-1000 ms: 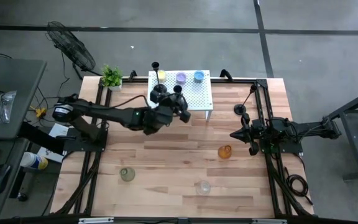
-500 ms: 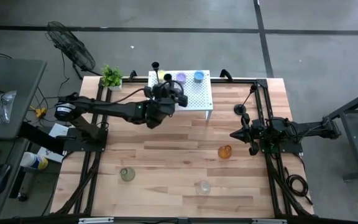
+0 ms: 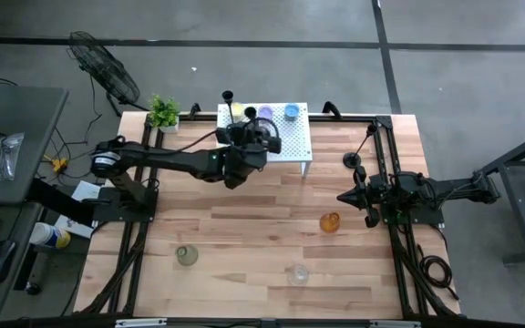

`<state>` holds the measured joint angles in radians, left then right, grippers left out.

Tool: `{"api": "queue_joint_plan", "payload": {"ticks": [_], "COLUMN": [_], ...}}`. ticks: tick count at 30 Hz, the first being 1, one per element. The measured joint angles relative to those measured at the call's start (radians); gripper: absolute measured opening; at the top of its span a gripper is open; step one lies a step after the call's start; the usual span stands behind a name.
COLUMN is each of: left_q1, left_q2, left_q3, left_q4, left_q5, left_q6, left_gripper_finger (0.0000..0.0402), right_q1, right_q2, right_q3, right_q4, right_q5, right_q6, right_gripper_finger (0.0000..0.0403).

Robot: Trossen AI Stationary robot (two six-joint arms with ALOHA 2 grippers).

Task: Pick & Place candle stick holders
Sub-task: Put the bottom black candle holder on the shelf

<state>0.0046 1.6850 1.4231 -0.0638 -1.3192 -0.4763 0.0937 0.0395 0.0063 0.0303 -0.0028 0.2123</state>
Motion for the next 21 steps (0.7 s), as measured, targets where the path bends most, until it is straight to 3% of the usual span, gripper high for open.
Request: {"api": "queue_joint_plan", "payload": {"ticks": [12,21], "left_q1": [0.031,0.013], "left_q2": [0.101,0.151], "left_q3": [0.204,0.254], "left_q4": [-0.056,-0.075], "left_q5": [0.004,-0.027], "left_q6": [0.079,0.092], "left_gripper_finger": [0.0006,0.0006], "right_q1": [0.0,0.0], "right_q2": [0.007,0.008], "right_q3": [0.0,0.0], "right_q4": [-0.002,-0.001], "right_q5": [-0.001,-0.001], "right_q6": [0.0,0.0], "right_gripper_finger": [0.0002,0.0002]}}
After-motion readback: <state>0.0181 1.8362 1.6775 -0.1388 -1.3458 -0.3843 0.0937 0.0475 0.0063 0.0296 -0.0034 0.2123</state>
